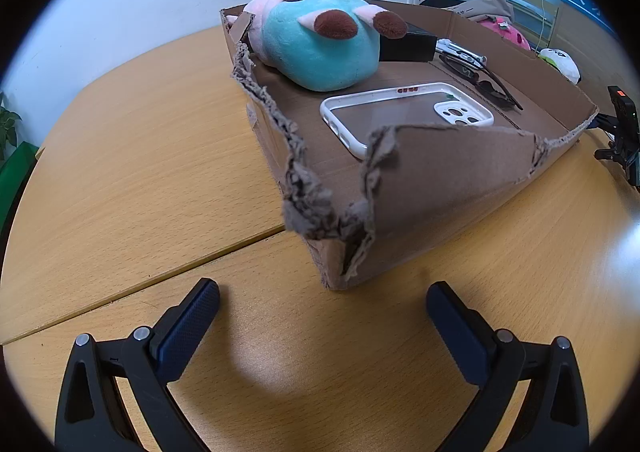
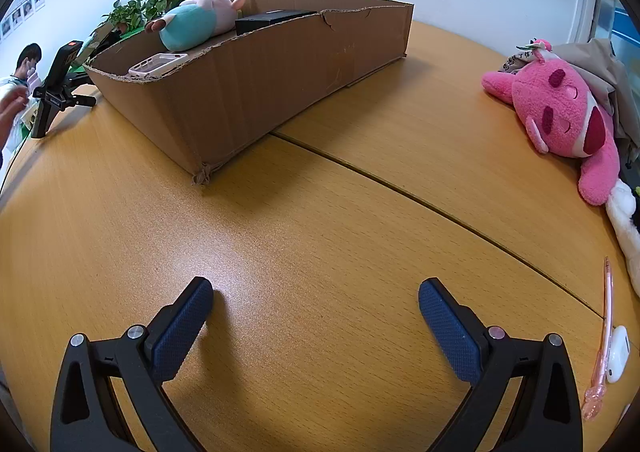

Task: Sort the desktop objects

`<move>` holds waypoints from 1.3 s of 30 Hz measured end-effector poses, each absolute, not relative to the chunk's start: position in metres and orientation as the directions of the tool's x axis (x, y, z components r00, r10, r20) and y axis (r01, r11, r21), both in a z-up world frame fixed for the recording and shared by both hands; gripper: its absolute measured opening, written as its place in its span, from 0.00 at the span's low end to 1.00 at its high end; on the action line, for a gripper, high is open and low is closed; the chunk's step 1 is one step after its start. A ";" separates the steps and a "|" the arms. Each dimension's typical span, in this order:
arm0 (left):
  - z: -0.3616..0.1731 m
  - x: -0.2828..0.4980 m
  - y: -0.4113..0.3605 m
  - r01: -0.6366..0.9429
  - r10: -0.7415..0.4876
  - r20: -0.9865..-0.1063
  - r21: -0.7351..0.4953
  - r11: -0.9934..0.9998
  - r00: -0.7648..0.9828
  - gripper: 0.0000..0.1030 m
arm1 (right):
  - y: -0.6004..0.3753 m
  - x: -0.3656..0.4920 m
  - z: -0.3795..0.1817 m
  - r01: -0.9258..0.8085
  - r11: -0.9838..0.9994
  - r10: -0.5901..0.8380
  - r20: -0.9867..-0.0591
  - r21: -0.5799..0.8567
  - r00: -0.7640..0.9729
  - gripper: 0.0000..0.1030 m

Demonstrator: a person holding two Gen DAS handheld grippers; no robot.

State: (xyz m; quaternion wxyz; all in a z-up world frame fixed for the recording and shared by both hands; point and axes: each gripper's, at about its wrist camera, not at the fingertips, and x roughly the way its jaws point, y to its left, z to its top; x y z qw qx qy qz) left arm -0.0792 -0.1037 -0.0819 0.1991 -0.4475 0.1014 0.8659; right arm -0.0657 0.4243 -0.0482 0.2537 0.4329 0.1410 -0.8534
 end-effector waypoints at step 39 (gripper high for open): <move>-0.081 -0.062 -0.141 -0.563 0.329 -0.811 0.001 -0.826 -0.484 1.00 | 0.429 -0.068 -0.048 0.558 -0.830 -0.316 -0.810 -0.017 -0.495 1.00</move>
